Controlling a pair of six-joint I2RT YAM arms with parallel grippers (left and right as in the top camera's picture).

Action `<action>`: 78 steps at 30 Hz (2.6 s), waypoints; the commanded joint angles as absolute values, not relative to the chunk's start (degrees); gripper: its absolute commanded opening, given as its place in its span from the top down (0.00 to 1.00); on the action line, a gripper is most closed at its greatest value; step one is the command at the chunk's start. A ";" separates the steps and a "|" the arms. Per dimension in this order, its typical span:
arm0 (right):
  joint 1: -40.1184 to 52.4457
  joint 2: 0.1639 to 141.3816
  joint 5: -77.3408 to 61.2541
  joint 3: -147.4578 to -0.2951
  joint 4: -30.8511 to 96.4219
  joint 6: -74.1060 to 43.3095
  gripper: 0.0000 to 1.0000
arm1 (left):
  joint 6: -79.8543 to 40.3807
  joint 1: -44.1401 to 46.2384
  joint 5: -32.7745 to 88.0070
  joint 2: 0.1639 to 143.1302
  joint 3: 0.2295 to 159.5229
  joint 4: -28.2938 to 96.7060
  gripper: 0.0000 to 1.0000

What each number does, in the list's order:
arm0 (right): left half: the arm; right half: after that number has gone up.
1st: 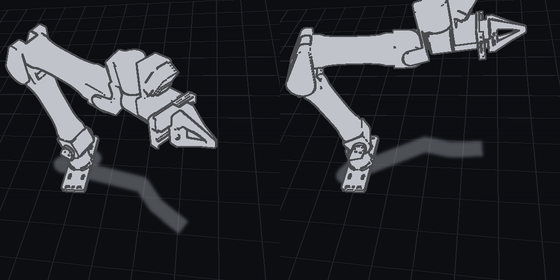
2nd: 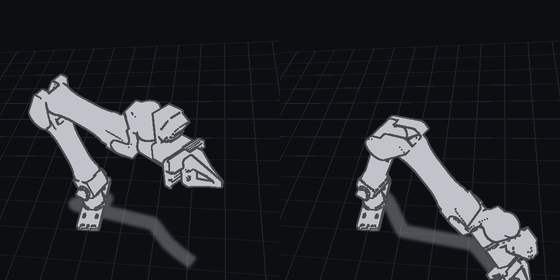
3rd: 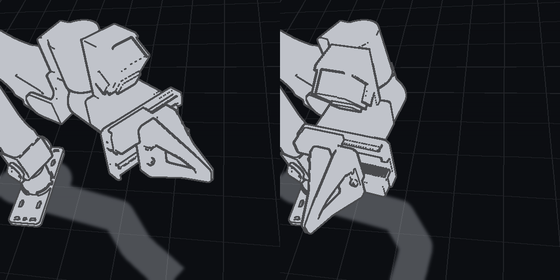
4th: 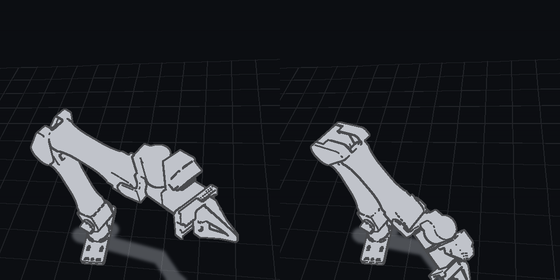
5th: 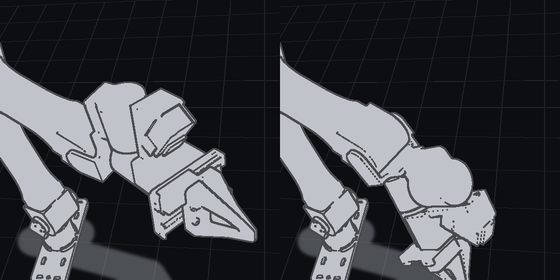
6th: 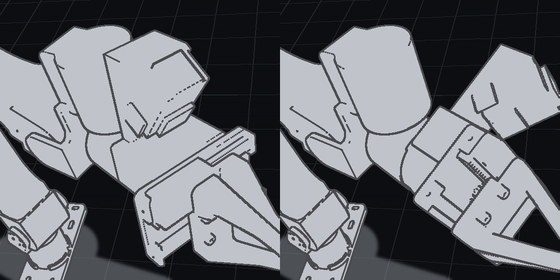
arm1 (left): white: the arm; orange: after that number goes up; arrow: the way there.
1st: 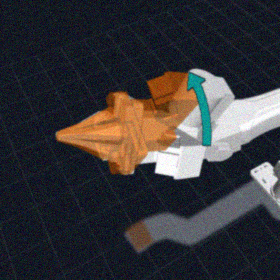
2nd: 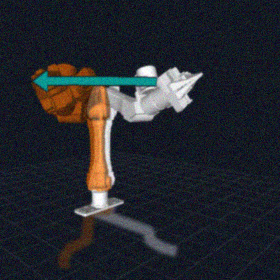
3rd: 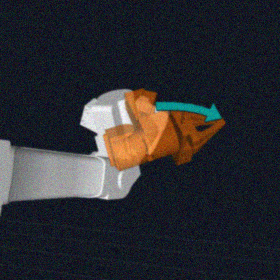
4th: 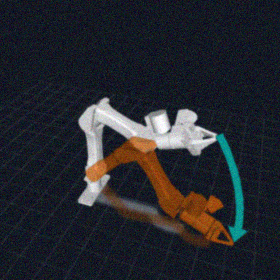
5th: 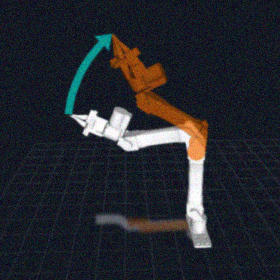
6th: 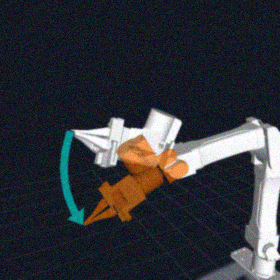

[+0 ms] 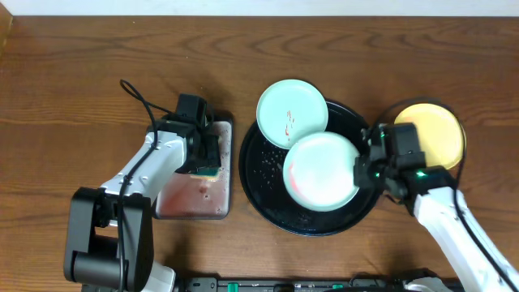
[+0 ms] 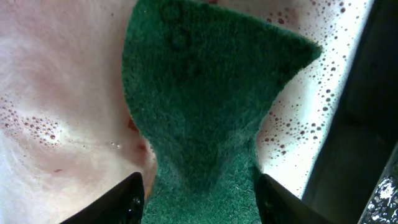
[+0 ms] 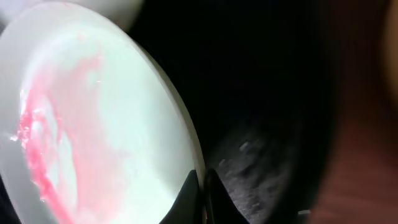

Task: Clean dirty plates on tray and stack at the side
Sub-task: 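Lift the green plate with right gripper and stack it on yellow plate, then reach right gripper to the last green plate and drag it to tray center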

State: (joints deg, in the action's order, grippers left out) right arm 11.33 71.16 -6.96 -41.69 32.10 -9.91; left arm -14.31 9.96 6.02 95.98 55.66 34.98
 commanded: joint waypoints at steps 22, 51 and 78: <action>44.51 62.24 53.69 -46.02 22.87 15.88 0.99 | -14.00 9.82 5.98 95.46 54.96 35.33 0.38; -1.80 64.34 19.81 -46.02 23.92 -16.91 0.99 | -14.00 9.82 5.98 95.46 54.96 32.95 0.37; -8.19 76.77 -26.61 -49.30 14.66 -8.86 0.70 | -13.98 9.82 5.98 95.46 54.96 32.93 0.37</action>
State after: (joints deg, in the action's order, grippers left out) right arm -14.02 76.23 -23.03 -45.63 11.53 -16.36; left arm -14.31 9.96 6.02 96.01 55.64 32.80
